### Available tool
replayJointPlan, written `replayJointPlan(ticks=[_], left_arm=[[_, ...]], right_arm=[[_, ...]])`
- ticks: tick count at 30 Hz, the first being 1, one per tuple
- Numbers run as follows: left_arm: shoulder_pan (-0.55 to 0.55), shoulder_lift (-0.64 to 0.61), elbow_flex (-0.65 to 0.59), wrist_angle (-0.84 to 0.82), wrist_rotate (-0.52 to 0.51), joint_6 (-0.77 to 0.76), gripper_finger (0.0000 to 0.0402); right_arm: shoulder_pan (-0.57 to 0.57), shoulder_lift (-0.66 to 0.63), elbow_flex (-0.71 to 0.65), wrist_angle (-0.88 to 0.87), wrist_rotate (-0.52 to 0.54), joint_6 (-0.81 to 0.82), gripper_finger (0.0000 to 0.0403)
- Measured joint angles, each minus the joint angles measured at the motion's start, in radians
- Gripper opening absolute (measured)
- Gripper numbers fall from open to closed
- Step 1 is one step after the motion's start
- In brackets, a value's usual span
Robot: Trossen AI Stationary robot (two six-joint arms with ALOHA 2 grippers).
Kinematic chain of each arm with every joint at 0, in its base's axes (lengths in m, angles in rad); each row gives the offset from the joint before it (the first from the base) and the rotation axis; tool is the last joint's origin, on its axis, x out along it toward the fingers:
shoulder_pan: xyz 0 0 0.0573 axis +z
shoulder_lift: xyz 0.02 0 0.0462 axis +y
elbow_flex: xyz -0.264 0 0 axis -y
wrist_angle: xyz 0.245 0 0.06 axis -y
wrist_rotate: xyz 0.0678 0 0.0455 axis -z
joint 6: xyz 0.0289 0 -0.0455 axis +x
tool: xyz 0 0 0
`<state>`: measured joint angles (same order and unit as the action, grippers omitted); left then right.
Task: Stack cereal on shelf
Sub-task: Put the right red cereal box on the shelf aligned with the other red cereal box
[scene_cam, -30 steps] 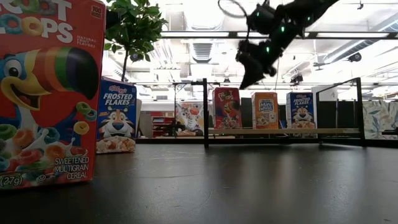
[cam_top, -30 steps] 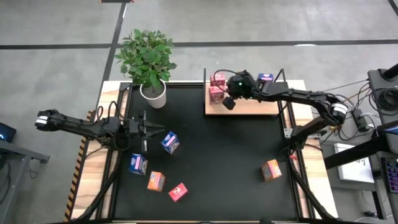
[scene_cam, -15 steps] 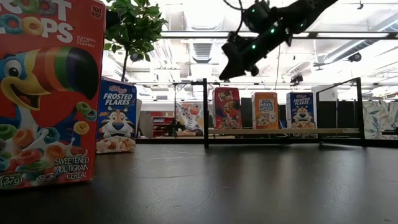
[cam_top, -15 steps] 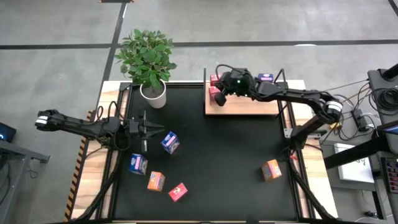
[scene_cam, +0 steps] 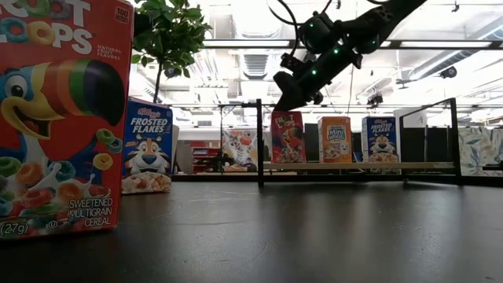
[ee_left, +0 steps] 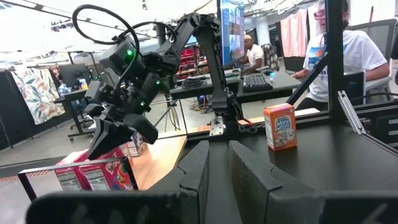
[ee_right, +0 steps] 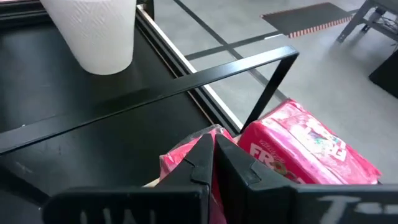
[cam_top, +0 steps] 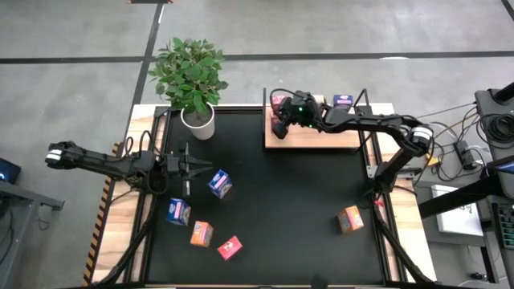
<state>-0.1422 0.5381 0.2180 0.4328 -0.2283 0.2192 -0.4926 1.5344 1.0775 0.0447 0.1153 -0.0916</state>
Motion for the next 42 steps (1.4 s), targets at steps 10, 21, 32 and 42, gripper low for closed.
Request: replayJointPlan(ticks=[10,21,32,42], left_arm=[[0.0,0.0,0.0,0.0,0.0,0.0,0.0045],[0.0,0.0,0.0,0.0,0.0,0.0,0.0045],[0.0,0.0,0.0,-0.005,0.0,0.0,0.0045],[0.0,0.0,0.0,-0.006,0.0,0.0,0.0045]], right_arm=[[0.004,-0.023,0.0,-0.025,0.008,-0.045,0.0009],[0.015,-0.079,0.032,-0.116,0.009,-0.065,0.0009],[0.06,-0.139,0.035,-0.409,-0.09,-0.037,0.0009],[0.058,-0.107,-0.003,-0.373,0.042,-0.085,0.0009]])
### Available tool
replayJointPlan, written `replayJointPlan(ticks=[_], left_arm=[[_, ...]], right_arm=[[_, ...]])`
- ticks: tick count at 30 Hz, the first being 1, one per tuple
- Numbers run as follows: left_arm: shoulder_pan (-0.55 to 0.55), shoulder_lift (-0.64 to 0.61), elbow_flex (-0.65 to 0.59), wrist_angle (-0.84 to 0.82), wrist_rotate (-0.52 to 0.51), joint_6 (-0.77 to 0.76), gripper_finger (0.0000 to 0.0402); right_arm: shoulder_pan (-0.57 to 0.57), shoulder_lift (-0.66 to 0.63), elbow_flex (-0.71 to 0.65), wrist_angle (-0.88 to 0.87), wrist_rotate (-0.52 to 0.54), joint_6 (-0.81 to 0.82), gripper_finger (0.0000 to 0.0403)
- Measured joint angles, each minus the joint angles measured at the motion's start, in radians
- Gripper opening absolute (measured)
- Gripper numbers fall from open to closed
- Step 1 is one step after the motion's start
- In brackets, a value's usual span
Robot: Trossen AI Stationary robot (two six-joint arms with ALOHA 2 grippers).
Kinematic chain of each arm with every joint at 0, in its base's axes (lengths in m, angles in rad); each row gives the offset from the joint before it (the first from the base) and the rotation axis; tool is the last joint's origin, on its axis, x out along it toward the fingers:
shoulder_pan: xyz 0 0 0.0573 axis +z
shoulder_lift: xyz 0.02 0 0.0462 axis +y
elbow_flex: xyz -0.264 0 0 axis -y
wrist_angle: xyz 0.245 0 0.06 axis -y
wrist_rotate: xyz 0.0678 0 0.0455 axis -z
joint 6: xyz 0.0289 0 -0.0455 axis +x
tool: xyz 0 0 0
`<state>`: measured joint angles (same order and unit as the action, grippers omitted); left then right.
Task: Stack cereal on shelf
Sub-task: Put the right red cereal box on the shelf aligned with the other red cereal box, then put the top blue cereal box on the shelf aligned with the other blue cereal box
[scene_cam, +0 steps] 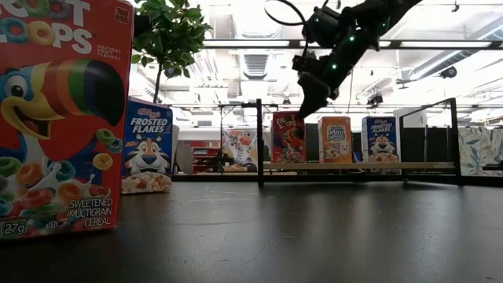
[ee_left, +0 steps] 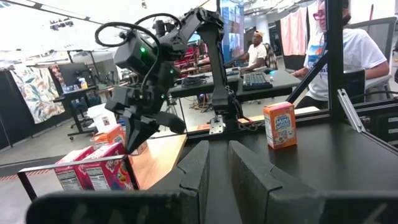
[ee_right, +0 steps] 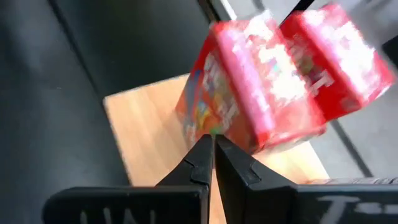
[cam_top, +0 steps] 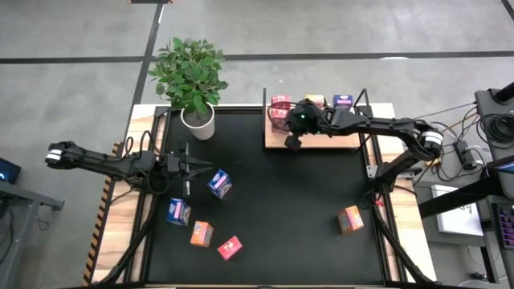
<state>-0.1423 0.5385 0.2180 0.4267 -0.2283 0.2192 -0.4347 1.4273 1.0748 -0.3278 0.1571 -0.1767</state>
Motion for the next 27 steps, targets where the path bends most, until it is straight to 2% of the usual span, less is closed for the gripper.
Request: replayJointPlan(ticks=[4,21,27], left_arm=[[0.0,0.0,0.0,0.0,0.0,0.0,0.0045],[0.0,0.0,0.0,0.0,0.0,0.0,0.0045],[0.0,0.0,0.0,0.0,0.0,0.0,0.0045]], right_arm=[[-0.005,0.0,0.0,0.011,0.03,-0.025,0.0009],[-0.009,0.0,0.0,0.011,0.027,-0.025,0.0009],[0.043,-0.046,0.0,0.011,0.017,0.019,0.0009]])
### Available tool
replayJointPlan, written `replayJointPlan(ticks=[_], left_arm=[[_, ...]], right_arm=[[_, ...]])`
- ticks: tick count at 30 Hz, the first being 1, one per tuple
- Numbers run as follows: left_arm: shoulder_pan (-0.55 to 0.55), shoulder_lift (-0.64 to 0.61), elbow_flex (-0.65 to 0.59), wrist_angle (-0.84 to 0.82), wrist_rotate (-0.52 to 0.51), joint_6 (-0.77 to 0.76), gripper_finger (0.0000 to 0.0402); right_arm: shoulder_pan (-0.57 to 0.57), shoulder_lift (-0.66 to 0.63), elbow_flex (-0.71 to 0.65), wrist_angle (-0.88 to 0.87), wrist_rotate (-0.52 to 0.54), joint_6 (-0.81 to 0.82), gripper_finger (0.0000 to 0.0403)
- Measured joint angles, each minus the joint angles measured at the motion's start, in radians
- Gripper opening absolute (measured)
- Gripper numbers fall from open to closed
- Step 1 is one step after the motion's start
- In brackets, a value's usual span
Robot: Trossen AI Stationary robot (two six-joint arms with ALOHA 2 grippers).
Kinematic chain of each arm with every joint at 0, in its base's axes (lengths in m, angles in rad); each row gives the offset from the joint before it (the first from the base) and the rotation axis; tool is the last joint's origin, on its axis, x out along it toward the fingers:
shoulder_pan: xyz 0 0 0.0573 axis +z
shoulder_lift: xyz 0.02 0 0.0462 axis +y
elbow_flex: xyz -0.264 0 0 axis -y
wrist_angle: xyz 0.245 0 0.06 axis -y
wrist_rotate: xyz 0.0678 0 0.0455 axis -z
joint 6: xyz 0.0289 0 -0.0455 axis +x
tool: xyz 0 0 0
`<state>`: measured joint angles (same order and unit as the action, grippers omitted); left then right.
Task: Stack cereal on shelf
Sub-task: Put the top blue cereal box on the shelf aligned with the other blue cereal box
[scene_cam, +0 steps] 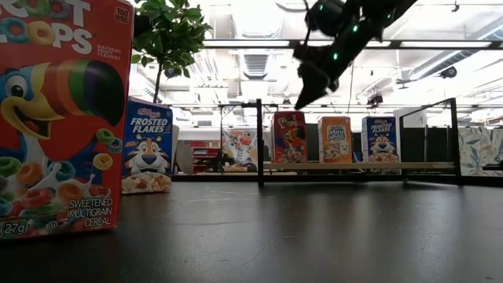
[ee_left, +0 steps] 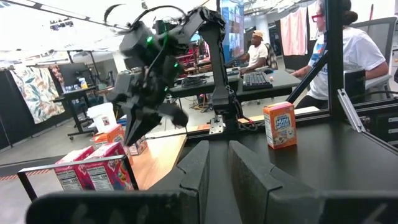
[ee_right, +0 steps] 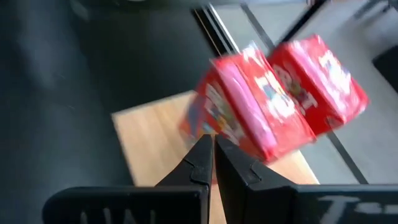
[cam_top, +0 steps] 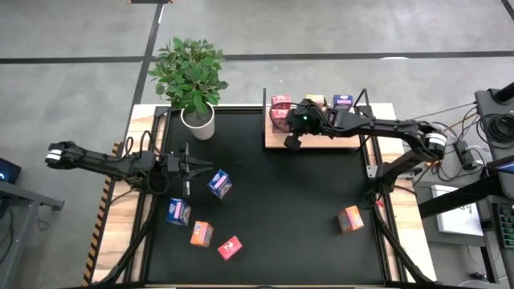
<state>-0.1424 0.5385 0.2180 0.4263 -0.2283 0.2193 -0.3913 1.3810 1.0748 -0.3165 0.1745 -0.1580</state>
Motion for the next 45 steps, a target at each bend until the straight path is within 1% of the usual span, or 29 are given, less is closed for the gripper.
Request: replayJointPlan(ticks=[2,5,8,13,15,21,24,29,31,35,41,45], left_arm=[[0.0,0.0,0.0,0.0,0.0,0.0,0.0045],[0.0,0.0,0.0,0.0,0.0,0.0,0.0045],[0.0,0.0,0.0,0.005,0.0,0.0,0.0045],[0.0,-0.004,0.0,0.094,0.0,0.005,0.0045],[0.0,-0.011,0.0,0.12,0.0,0.005,0.0045],[0.0,-0.033,0.0,0.131,0.0,-0.01,0.0045],[0.0,-0.034,0.0,0.125,0.0,-0.021,0.0045],[0.0,-0.032,0.0,0.118,0.0,-0.022,0.0045],[0.0,-0.032,0.0,0.118,0.0,-0.022,0.0045],[0.0,-0.029,0.0,0.115,0.0,-0.022,0.0045],[0.0,-0.026,0.0,0.111,0.0,-0.022,0.0045],[0.0,-0.025,0.0,0.109,0.0,-0.023,0.0045]], right_arm=[[0.036,-0.023,0.001,0.004,-0.01,0.01,0.0009],[0.095,-0.045,0.017,0.018,-0.068,0.04,0.0009],[0.161,-0.04,0.041,0.067,-0.111,0.065,0.0009],[0.253,0.044,0.118,0.095,-0.137,0.027,0.0009],[0.27,0.087,0.17,0.101,-0.172,-0.001,0.0009],[0.274,0.246,0.349,0.096,-0.401,-0.068,0.0009],[0.274,0.335,0.445,0.082,-0.461,-0.105,0.0009],[0.273,0.468,0.567,0.075,-0.56,-0.154,0.0009],[0.273,0.509,0.609,0.071,-0.576,-0.17,0.0009],[0.273,0.581,0.693,0.004,-0.602,-0.203,0.0009],[0.273,0.681,0.8,-0.047,-0.606,-0.221,0.0011],[0.273,0.741,0.869,-0.084,-0.612,-0.221,0.0032]])
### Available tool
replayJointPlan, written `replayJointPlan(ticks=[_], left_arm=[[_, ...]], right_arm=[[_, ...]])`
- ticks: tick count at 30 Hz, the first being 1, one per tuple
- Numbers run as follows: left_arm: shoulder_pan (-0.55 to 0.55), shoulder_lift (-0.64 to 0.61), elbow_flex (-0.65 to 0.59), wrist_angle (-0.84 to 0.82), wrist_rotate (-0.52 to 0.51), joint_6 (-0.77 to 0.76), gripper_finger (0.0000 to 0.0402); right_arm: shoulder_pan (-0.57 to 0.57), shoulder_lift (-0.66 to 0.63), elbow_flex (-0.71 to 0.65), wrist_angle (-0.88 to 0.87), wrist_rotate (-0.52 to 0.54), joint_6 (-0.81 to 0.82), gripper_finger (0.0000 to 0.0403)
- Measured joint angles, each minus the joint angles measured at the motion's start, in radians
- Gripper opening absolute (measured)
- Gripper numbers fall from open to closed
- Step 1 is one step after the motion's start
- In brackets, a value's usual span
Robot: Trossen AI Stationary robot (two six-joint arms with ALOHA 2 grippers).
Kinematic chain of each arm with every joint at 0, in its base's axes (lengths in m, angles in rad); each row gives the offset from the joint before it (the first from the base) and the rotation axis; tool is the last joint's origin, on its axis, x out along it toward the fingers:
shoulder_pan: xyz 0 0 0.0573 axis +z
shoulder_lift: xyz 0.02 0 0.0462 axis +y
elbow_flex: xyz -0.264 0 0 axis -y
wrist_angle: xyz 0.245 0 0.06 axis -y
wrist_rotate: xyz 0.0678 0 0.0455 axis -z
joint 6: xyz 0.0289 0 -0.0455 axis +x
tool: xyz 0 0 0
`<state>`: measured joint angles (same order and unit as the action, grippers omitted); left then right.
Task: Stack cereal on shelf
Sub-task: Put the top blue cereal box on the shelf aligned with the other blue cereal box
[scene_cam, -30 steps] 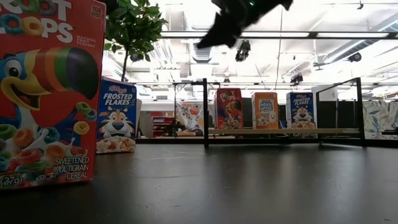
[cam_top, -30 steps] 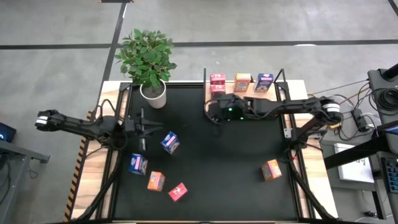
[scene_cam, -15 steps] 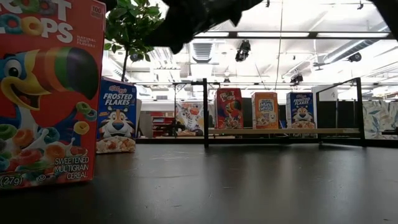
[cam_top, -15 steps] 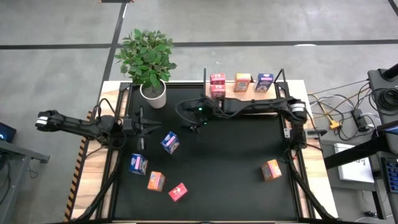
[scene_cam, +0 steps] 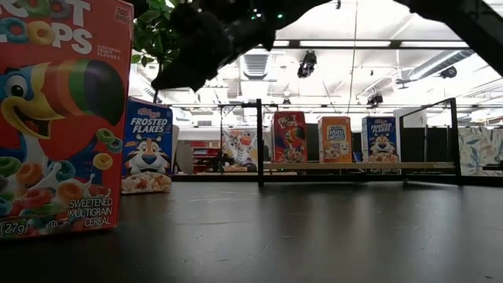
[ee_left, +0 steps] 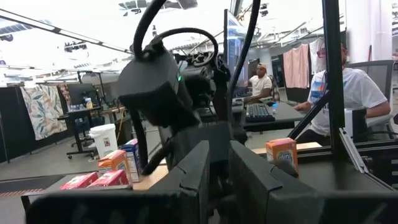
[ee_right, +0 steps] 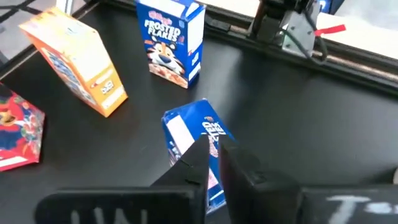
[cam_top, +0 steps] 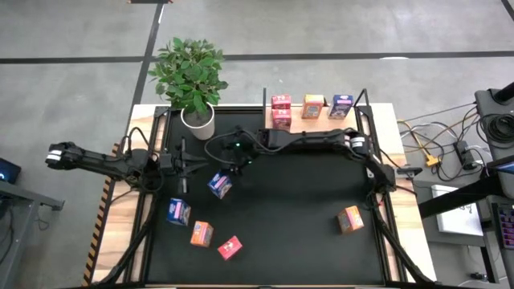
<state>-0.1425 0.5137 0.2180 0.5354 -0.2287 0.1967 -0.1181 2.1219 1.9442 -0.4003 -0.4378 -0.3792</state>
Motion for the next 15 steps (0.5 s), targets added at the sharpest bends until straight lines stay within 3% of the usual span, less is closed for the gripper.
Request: replayJointPlan(ticks=[4,15], left_arm=[[0.0,0.0,0.0,0.0,0.0,0.0,0.0045],[0.0,0.002,0.0,-0.002,0.0,0.0,0.0045]], right_arm=[[0.0,0.043,0.055,-0.015,-0.007,-0.016,0.008],[0.0,0.056,0.045,-0.014,-0.007,-0.079,0.0246]])
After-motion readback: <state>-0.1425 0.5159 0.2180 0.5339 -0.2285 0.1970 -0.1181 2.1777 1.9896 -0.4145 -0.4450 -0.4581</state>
